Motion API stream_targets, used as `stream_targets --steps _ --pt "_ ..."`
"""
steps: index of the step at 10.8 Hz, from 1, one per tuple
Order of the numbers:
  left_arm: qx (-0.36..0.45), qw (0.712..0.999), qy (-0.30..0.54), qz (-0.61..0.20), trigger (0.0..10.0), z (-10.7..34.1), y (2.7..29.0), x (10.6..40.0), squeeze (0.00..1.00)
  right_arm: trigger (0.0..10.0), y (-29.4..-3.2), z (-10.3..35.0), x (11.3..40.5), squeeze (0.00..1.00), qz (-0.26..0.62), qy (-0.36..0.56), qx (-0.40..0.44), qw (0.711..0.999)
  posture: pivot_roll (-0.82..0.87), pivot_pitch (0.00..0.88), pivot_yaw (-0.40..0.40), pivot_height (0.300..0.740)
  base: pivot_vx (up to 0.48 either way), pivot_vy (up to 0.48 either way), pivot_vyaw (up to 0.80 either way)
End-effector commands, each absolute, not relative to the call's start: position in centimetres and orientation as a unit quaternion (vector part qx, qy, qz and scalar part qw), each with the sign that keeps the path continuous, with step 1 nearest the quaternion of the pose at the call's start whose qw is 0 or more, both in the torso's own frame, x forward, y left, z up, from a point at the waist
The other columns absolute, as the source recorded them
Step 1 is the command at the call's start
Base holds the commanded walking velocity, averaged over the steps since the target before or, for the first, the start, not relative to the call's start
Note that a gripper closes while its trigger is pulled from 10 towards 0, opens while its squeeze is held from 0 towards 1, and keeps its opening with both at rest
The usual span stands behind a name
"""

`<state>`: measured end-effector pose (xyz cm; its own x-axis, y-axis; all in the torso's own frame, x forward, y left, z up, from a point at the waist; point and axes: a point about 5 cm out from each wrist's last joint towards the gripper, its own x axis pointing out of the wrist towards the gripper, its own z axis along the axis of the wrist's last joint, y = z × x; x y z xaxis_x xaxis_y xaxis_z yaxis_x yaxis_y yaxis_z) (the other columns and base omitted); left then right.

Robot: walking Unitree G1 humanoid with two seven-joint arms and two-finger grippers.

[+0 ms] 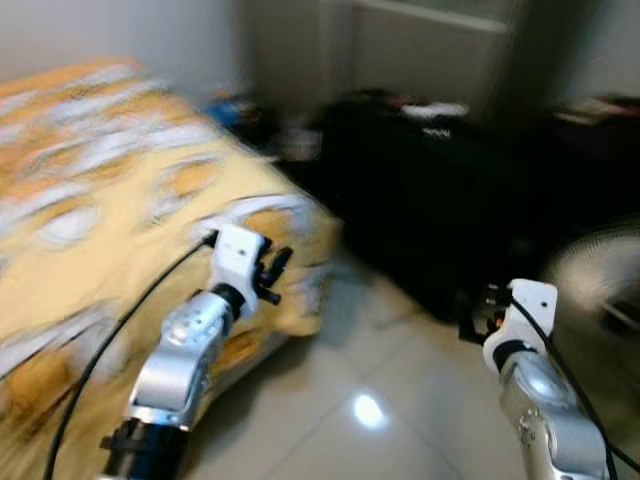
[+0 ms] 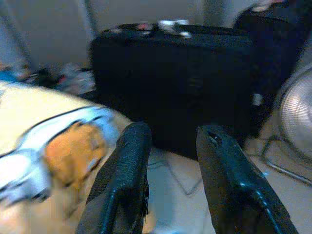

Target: Clean up the room

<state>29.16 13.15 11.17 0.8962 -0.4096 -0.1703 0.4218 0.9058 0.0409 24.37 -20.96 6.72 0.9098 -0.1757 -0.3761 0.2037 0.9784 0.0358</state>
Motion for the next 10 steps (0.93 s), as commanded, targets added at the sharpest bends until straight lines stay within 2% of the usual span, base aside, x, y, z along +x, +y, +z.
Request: stream_targets --steps 1,8,10 --pt "0.035 0.971 0.080 -0.223 10.0 11.22 12.79 29.17 0.00 10.0 -21.06 6.93 24.35 0.00 -0.100 0.187 0.033 0.977 -0.05 0.000 0.059 0.740 0.300 0.000 -0.79" --pt "0.036 0.967 0.088 -0.235 10.0 10.78 12.52 28.97 0.00 10.0 -21.06 6.81 24.11 0.00 -0.102 0.190 0.031 0.976 -0.06 0.000 0.065 0.740 0.307 0.000 -0.79" --pt "0.037 0.967 0.089 -0.236 10.0 10.70 12.48 28.93 0.00 10.0 -21.12 6.75 24.11 0.00 -0.103 0.191 0.031 0.976 -0.05 0.000 0.061 0.740 0.307 0.000 -0.23"
